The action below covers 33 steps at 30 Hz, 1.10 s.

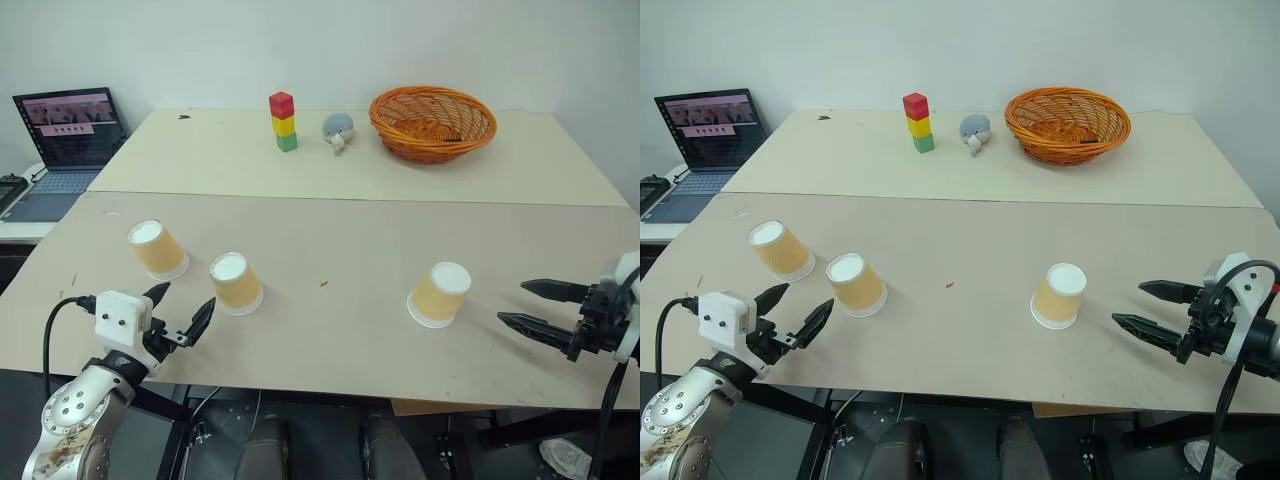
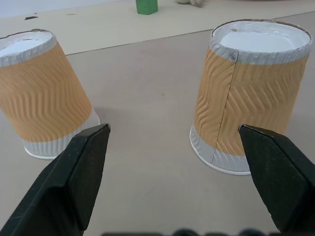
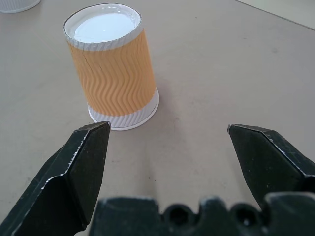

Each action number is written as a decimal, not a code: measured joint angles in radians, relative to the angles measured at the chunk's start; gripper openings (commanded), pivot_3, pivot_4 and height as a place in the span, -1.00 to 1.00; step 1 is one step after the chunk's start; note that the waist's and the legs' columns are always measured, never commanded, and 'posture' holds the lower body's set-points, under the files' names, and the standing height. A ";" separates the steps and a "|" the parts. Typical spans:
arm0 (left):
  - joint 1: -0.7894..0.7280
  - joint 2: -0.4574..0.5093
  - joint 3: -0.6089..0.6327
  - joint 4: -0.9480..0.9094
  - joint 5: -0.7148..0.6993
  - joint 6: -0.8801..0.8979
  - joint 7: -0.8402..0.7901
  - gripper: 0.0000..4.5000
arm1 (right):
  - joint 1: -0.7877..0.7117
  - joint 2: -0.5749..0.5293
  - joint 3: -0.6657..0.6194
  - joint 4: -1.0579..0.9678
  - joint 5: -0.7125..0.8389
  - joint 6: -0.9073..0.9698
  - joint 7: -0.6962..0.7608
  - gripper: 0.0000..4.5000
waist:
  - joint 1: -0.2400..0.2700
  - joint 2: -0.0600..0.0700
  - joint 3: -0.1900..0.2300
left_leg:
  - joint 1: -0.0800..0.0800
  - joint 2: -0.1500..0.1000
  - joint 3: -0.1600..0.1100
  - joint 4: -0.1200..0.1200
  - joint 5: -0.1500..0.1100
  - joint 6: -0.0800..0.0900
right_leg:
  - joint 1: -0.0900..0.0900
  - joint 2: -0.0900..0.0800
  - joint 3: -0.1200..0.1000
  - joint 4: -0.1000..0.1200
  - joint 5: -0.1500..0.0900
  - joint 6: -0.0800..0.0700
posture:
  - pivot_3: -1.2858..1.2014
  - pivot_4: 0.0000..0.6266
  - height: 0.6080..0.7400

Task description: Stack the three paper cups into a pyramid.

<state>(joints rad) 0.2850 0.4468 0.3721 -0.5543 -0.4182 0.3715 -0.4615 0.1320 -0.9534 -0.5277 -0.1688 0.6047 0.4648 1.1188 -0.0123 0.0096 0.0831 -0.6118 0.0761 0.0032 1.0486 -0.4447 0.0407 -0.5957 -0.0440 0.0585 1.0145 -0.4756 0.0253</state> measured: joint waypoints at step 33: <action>-0.253 0.140 -0.123 0.181 -0.093 0.004 -0.253 0.97 | -0.169 0.042 -0.022 -0.388 0.449 0.211 -0.122 1.00 | -0.002 0.001 0.000 | 0.001 0.000 -0.001 0.000 0.000 0.000 | 0.001 0.000 -0.001 0.000 0.000 0.000 | 0.03 -0.52 -0.55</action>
<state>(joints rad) 0.0318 0.5871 0.2493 -0.3732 -0.5112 0.3752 -0.7149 -0.0374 -0.9117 -0.5500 -0.5570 1.0534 0.6760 0.9966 -0.0142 0.0110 0.0831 -0.6104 0.0756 0.0018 1.0482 -0.4444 0.0408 -0.5944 -0.0435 0.0573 1.0147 -0.4753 0.0258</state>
